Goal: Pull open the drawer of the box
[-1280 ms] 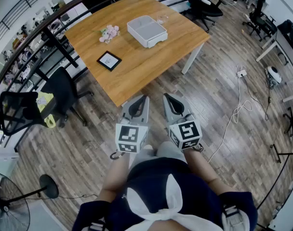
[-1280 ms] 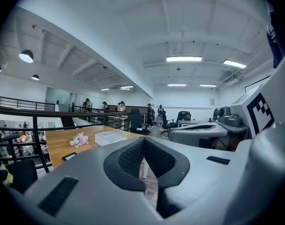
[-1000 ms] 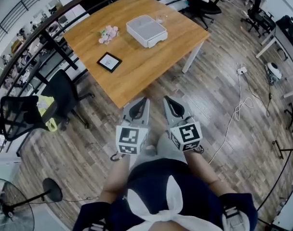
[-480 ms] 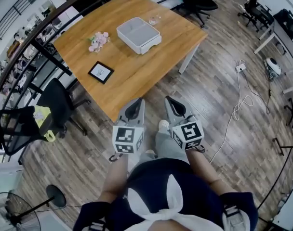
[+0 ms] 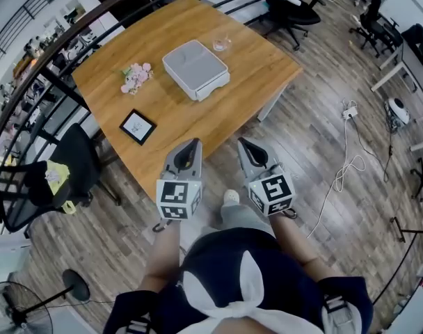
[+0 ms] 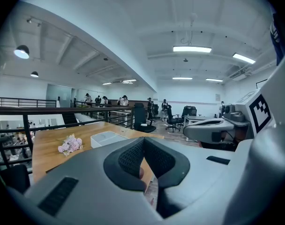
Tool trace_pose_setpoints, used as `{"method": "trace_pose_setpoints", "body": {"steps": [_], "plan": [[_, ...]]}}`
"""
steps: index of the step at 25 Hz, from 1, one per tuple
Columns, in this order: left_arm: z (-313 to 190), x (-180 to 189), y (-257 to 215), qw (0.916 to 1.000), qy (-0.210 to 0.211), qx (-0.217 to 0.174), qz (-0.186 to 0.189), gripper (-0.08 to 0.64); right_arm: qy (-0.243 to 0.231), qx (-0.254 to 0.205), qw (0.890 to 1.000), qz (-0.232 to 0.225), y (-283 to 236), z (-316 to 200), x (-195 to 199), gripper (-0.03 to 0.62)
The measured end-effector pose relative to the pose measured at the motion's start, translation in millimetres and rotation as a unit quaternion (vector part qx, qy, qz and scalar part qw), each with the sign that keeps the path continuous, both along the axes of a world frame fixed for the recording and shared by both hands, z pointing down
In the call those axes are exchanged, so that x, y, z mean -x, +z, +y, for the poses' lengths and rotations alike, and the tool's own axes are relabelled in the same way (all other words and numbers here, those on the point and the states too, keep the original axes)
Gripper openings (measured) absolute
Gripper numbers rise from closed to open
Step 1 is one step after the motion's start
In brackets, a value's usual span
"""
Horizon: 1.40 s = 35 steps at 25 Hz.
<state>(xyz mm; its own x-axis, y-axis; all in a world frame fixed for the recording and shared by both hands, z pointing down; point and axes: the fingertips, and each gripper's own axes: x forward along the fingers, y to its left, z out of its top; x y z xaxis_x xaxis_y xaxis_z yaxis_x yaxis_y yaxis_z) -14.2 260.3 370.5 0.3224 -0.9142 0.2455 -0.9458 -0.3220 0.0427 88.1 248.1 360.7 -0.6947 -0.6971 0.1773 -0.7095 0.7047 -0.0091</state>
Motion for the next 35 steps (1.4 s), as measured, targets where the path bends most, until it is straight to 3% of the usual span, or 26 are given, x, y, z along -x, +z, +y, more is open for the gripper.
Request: {"method": "trace_pose_setpoints", "body": {"steps": [6,15,23,25,28,31,35], "plan": [[-43.1,-2.3,11.8,0.9997,-0.013,0.001,-0.021,0.017,-0.027,-0.001,1.000,0.003,9.0,-47.8,-8.9,-0.002],[-84.0,9.2,19.8,0.9987,-0.044,0.022,-0.013,0.017,-0.070,0.013,0.997,0.000,11.0,-89.6,5.3,-0.002],[-143.9,30.0,24.2,0.9991,-0.023,0.030,-0.021,0.017,-0.071,0.036,0.997,-0.017,21.5,-144.4,30.9,0.000],[-161.3,36.7,20.2,0.9992,-0.018,0.030,-0.020,0.017,-0.077,0.046,0.996,-0.019,21.7,-158.8,39.9,0.060],[-185.3,43.2,10.7,0.9995,-0.007,0.025,-0.020,0.030,-0.075,0.058,0.995,-0.022,20.8,-181.6,48.5,0.100],[-203.6,47.2,6.5,0.9994,0.012,0.022,-0.022,0.164,-0.066,0.073,0.995,-0.028,23.9,-201.0,54.1,0.154],[-221.3,52.8,11.4,0.9980,0.042,0.029,-0.038,0.192,-0.053,0.114,0.991,-0.049,33.5,-220.8,59.2,0.203]]}}
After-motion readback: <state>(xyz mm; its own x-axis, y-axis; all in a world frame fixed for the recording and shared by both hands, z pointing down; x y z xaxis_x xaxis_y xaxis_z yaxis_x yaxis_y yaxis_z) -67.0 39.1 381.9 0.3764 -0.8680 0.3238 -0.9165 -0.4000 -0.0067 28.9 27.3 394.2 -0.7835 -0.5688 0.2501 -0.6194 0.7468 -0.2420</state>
